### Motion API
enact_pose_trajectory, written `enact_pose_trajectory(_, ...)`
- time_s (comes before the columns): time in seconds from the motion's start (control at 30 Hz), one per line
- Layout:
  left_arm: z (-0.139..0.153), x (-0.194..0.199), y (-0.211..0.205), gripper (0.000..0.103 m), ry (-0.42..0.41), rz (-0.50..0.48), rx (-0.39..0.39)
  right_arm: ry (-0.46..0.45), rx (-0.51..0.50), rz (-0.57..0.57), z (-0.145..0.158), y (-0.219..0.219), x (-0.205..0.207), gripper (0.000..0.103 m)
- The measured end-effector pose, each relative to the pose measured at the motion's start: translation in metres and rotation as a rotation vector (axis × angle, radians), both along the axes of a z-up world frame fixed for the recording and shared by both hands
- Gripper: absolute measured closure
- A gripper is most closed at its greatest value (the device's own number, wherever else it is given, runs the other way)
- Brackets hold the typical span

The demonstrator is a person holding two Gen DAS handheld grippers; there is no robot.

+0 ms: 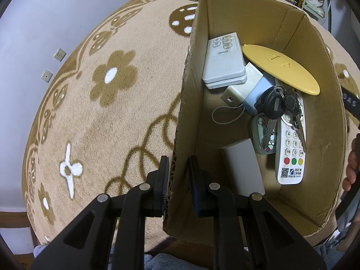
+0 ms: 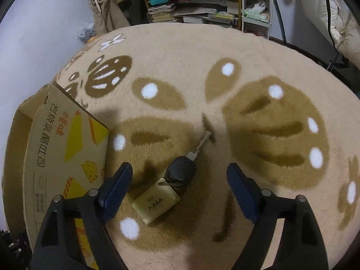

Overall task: Organize rigid objects
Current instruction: 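Move the right gripper to the remaining key and grasp it, then carry the key over the box and release it inside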

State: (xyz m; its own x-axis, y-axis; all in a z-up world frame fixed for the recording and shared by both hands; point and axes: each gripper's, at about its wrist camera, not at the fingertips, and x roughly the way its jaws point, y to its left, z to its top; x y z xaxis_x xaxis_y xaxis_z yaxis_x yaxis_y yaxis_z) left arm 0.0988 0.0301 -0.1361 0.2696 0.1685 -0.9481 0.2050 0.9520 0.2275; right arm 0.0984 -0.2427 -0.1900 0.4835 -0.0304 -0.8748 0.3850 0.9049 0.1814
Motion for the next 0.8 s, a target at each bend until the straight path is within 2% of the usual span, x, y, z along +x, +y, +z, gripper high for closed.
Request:
enact_pose_trajectory(0.07,0.0,0.0,0.0,0.085,0.0,0.001,-0.003,0.012,0.005,0.007,-0.008,0.003,0.002,0.032)
enact_pose_trajectory(0.17,0.0,0.0,0.001,0.085,0.002,0.005,-0.01,0.015,-0.031,-0.001,-0.012,0.006,0.002,0.036)
enact_pose_trajectory(0.3,0.0,0.0,0.001,0.085,0.002,0.003,-0.009,0.037,-0.092,0.002,-0.011,0.007,-0.002,0.069)
enact_pose_trajectory(0.37,0.0,0.0,0.001,0.085,0.001,0.003,-0.009,0.043,-0.092,0.015,-0.008,0.005,-0.003,0.074)
enact_pose_trajectory(0.57,0.0,0.0,0.001,0.085,0.001,0.002,-0.005,0.002,-0.02,0.034,0.007,-0.001,-0.008,0.074)
enact_pose_trajectory(0.7,0.0,0.0,0.001,0.085,0.002,0.002,-0.007,-0.065,0.016,0.055,0.033,0.002,-0.01,0.074)
enact_pose_trajectory(0.8,0.0,0.0,0.001,0.085,0.002,0.002,-0.006,-0.157,0.03,0.075,0.066,0.005,-0.017,0.074)
